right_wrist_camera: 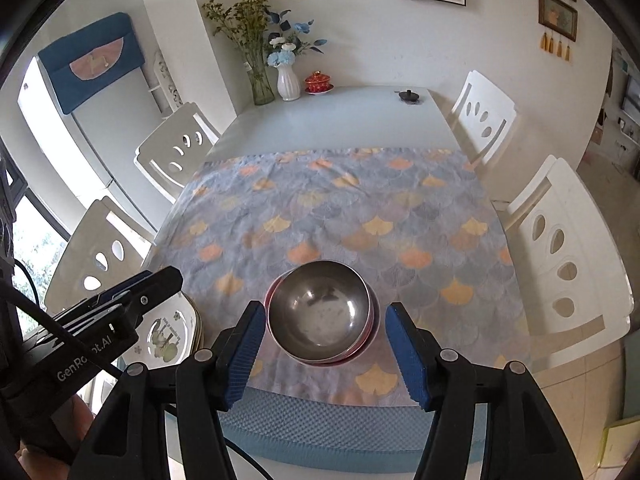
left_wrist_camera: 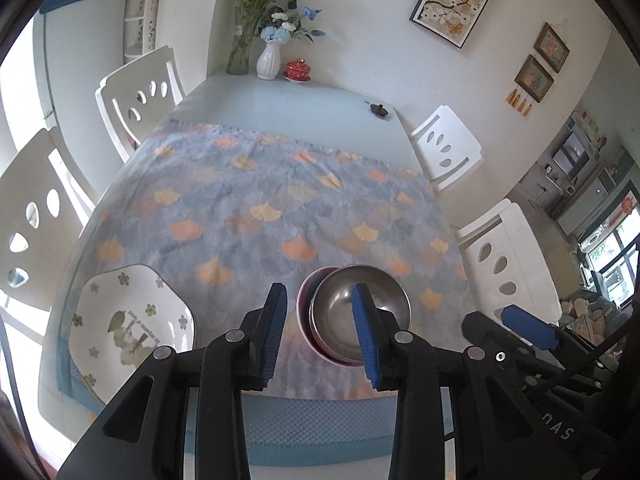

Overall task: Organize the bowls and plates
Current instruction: 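Open both grippers and lift them off the nested bowls, then close both grippers on the rim of the nested bowl stack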

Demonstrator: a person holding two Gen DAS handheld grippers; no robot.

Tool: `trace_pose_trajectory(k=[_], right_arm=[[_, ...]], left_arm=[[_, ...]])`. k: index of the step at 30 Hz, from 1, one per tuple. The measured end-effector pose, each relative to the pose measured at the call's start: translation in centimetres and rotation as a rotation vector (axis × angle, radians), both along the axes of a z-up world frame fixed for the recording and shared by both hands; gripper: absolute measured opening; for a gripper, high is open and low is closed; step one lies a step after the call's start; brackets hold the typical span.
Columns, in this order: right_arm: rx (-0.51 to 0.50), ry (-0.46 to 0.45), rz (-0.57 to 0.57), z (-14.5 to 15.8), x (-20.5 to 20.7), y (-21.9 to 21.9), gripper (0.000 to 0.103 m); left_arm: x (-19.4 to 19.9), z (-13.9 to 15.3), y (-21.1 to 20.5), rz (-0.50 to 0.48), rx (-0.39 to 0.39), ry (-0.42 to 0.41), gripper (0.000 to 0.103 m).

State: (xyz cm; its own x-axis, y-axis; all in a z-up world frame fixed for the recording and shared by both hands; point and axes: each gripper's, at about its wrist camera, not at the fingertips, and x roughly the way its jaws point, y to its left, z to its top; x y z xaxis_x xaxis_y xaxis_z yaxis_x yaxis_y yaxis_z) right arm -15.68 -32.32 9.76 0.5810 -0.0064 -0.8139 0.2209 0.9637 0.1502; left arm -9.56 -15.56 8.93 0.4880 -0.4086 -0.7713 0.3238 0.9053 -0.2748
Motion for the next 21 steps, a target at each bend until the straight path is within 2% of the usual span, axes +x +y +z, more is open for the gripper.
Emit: trace_pose_trajectory(k=[13,18,21], right_arm=[[0.029,0.019,-0.073,-0.9,-0.4,-2.8,0.06],[0.039,0.031,-0.071,-1.3,-0.1,-3.1,0.06],[0.044,0.039,-0.068,-1.7,0.0,-3.2,0.06]], left_arm=[[0.3,-1.7,-0.4,-0.012,0.005,0.065,0.031],[0.7,-2.1,-0.2,-0.002,-0.018,0.094,0.049],[0.7,-2.2,-0.3,0.001,-0.016,0.093,0.051]])
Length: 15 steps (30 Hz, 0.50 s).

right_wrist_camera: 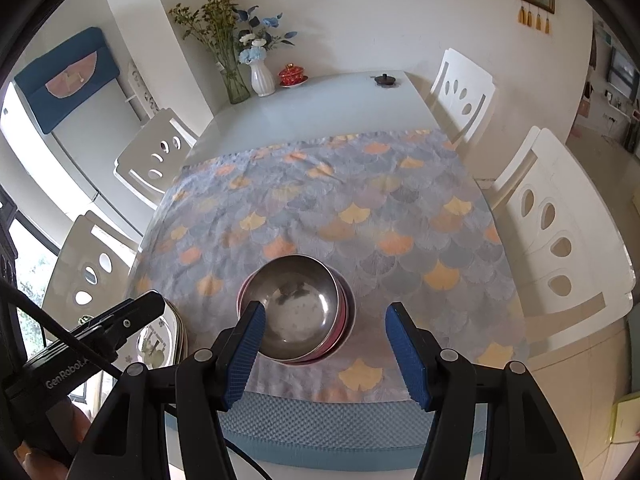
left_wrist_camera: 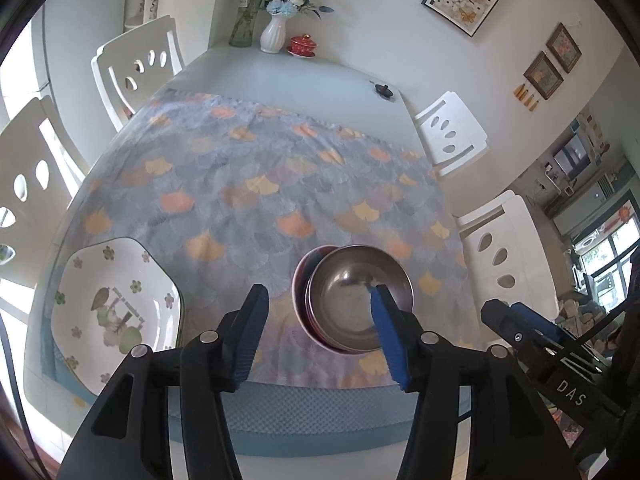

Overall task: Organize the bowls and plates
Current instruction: 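Close both grippers on the rim of the nested bowl stack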

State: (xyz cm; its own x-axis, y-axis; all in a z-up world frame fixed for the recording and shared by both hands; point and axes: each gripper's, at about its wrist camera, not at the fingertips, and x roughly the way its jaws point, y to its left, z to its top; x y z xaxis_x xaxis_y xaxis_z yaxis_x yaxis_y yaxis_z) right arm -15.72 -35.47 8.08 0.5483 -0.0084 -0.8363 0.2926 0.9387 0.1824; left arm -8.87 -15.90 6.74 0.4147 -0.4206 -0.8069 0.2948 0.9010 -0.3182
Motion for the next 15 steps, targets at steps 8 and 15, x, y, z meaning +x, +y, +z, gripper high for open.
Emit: trace_pose_trajectory(k=[8,15], right_arm=[[0.018,0.024,0.008,-1.0,0.5,-0.2,0.06],[0.03,0.057,0.01,-2.1,0.8,-0.1,0.06]], left_arm=[[0.3,-0.4,-0.7,-0.01,0.01,0.009,0.051],[0.5,-1.1,-1.0,-0.017,0.019,0.02,0.051]])
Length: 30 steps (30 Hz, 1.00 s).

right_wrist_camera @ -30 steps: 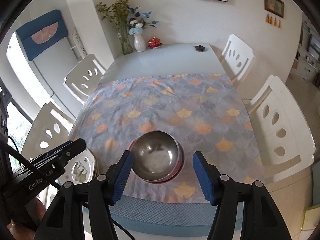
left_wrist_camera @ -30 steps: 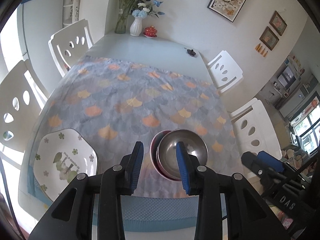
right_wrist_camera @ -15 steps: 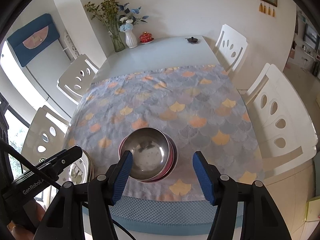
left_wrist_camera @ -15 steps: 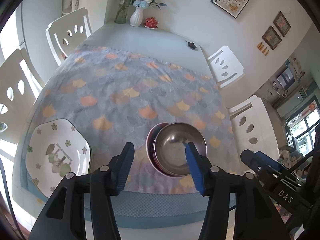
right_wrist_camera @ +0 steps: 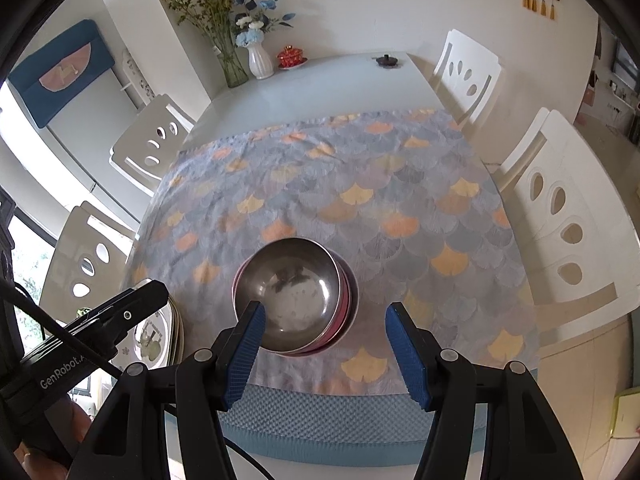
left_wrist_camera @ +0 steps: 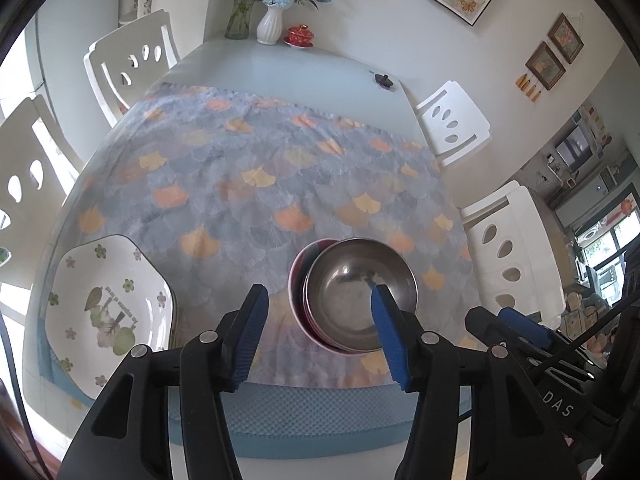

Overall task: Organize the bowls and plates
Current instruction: 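Close both grippers on the rim of the nested bowl stack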

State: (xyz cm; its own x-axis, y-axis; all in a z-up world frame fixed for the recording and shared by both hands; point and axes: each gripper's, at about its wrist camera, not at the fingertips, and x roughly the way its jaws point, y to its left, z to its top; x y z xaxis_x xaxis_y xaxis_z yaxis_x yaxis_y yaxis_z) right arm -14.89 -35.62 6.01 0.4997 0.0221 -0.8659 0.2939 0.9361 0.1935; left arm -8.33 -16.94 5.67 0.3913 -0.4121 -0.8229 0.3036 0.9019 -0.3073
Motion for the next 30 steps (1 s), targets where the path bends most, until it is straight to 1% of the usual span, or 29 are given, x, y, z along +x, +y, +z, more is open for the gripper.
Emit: trace_pose_trajectory(k=[13,17,18,21,23,26,28,30], right_arm=[[0.004,0.029,0.029,-1.1,0.8,0.6,0.06],[0.028,0.029,0.028,-1.7,1.0,0.0,0.06],[0.039,0.022,0.027,-1.9,1.0,-0.2,0.06],[0.047,0.012,0.006,-2.8,1.0,-1.0,0.06],[0.071,0.027,0.009,-3.8,1.2,-1.3,0.06],[0.081,0.04,0.018,-5.1,1.6,-1.5,0.06],[0.091,0.049,0.025,-6.1,1.9,-1.6,0.06],[0.103,0.059,0.025,-7.5,2.2,-1.9,0.061]], left_arm=[[0.5,-1.5,0.1,0.001,0.017,0.019,0.051],[0.6,-1.7,-0.1,-0.002,0.018,0.017,0.051],[0.6,-1.9,-0.2,-0.008,0.016,0.015,0.051],[0.7,-2.7,-1.0,-0.072,0.007,0.001,0.051],[0.8,-3.5,-1.6,-0.095,0.003,0.023,0.051],[1.4,-5.1,-1.9,-0.092,-0.021,0.081,0.063],[1.7,-6.2,-1.9,-0.08,-0.029,0.112,0.063],[2.1,-7.2,-1.9,-0.07,-0.02,0.13,0.063]])
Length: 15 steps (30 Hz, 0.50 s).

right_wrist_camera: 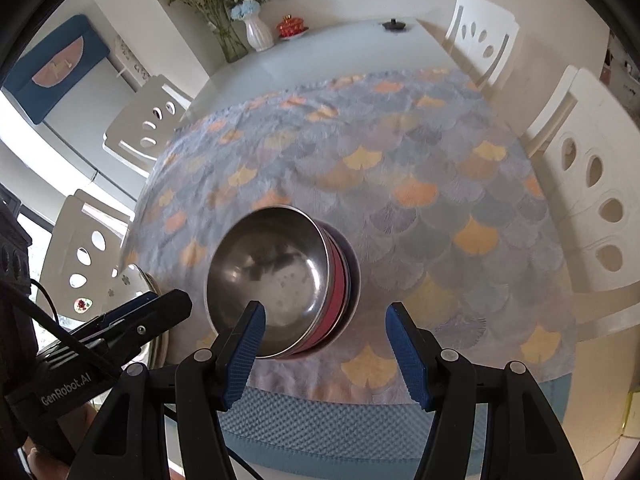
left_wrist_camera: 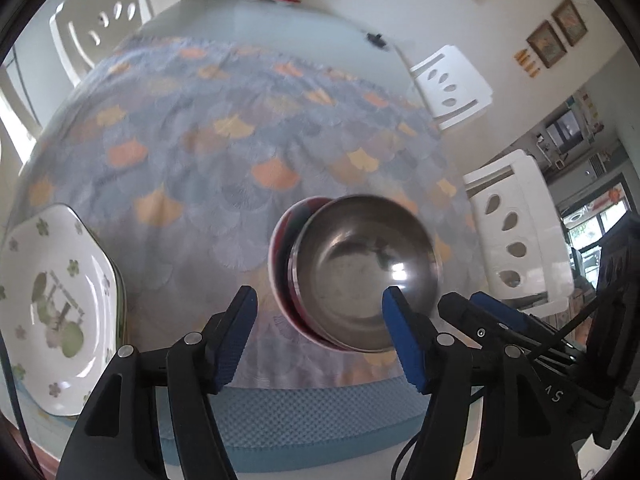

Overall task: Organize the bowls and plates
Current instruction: 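Close both grippers on the rim of the nested bowl stack, then lift the nested bowls and carry them over the white floral plate stack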

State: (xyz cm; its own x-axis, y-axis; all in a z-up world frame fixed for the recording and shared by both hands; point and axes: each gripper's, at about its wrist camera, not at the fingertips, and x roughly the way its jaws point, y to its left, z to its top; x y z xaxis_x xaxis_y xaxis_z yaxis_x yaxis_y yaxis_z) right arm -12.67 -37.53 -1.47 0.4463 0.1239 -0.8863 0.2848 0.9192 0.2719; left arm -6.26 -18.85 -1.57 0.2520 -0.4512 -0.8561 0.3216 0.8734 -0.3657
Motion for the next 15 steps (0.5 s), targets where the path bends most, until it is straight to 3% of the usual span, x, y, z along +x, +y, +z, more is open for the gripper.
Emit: trace_pose_trajectory(k=[7,15], right_arm=[[0.056,0.058,-0.035,-4.1,1.1,-1.8,0.061],[0.09,0.083,-0.009,-6.1,2.6,-2.4,0.061]], left_arm=[[1.4,-2.9,-0.5,0.025,0.014,0.041,0.063],[2.1,-5.0,-0.7,0.059,-0.017,0.072,0.063]])
